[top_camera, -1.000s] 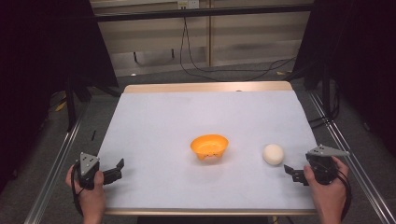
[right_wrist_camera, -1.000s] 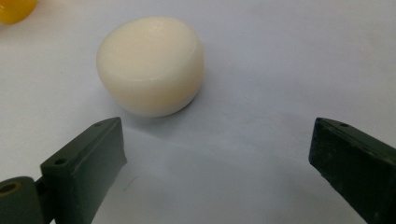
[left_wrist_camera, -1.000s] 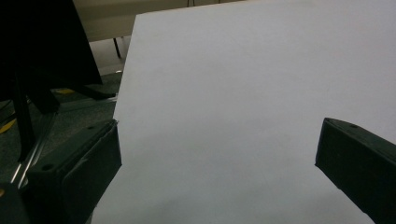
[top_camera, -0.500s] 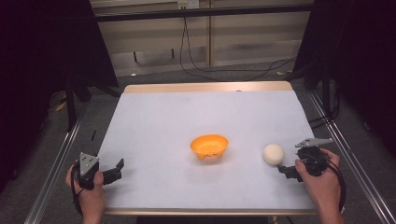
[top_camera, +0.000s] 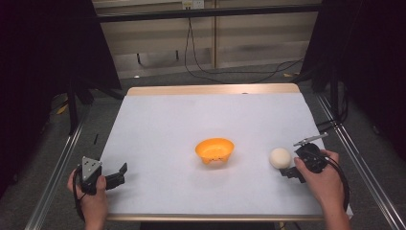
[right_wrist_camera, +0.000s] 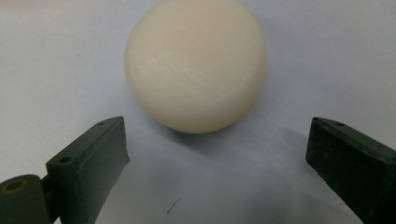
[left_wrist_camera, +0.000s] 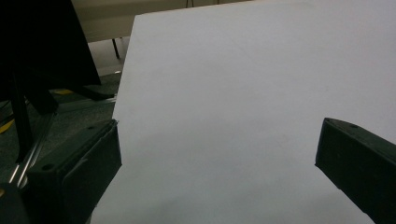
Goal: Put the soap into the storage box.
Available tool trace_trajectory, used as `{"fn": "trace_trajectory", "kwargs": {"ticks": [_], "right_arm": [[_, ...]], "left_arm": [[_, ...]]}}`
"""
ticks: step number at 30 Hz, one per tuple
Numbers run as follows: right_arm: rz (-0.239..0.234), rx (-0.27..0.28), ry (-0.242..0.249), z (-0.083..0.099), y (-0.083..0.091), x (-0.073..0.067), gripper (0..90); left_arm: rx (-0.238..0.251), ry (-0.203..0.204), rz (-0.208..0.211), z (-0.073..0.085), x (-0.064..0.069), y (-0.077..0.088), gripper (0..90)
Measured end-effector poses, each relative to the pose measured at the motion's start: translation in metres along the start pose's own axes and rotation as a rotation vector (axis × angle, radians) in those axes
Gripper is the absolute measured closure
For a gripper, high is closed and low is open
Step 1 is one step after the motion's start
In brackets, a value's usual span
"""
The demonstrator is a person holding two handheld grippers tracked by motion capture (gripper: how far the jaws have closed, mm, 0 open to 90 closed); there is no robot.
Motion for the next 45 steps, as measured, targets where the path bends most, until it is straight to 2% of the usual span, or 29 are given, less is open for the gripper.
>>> {"fn": "trace_trajectory", "kwargs": {"ticks": [7, 14, 20, 24, 27, 29, 45], "right_arm": [[0.000, -0.037, -0.006, -0.008, -0.001, -0.003, 7.3], [-0.012, -0.037, -0.010, -0.021, -0.007, -0.004, 13.6], [-0.025, -0.040, -0.019, -0.029, -0.013, -0.007, 15.5], [-0.017, -0.047, -0.014, -0.032, -0.017, -0.007, 16.7], [-0.018, -0.040, -0.029, -0.033, -0.019, -0.007, 19.2], [0.001, -0.031, -0.037, -0.034, -0.021, -0.006, 23.3], [-0.010, 0.006, -0.027, -0.036, -0.017, -0.007, 23.9]], "left_arm": [[-0.002, -0.004, 0.000, 0.000, 0.000, 0.000, 0.0], [-0.003, -0.003, 0.000, 0.000, 0.000, 0.000, 0.0], [-0.003, 0.000, 0.002, 0.000, 0.000, 0.000, 0.0], [-0.003, 0.001, 0.002, 0.000, 0.000, 0.000, 0.0], [-0.004, 0.000, 0.003, 0.000, 0.000, 0.000, 0.0], [-0.005, -0.001, 0.004, 0.000, 0.000, 0.000, 0.0], [-0.005, -0.003, -0.002, 0.000, 0.000, 0.000, 0.0]]}}
Point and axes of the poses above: each handheld gripper's, and its own axes: y roughly backward along the jaws, z roughly out of its underside, x roughly to its right, the point moved 5 cm from there along -y, roughly forward along the jaws, and after that the axes turned 10 degrees about -z, right-handed, at the moved point
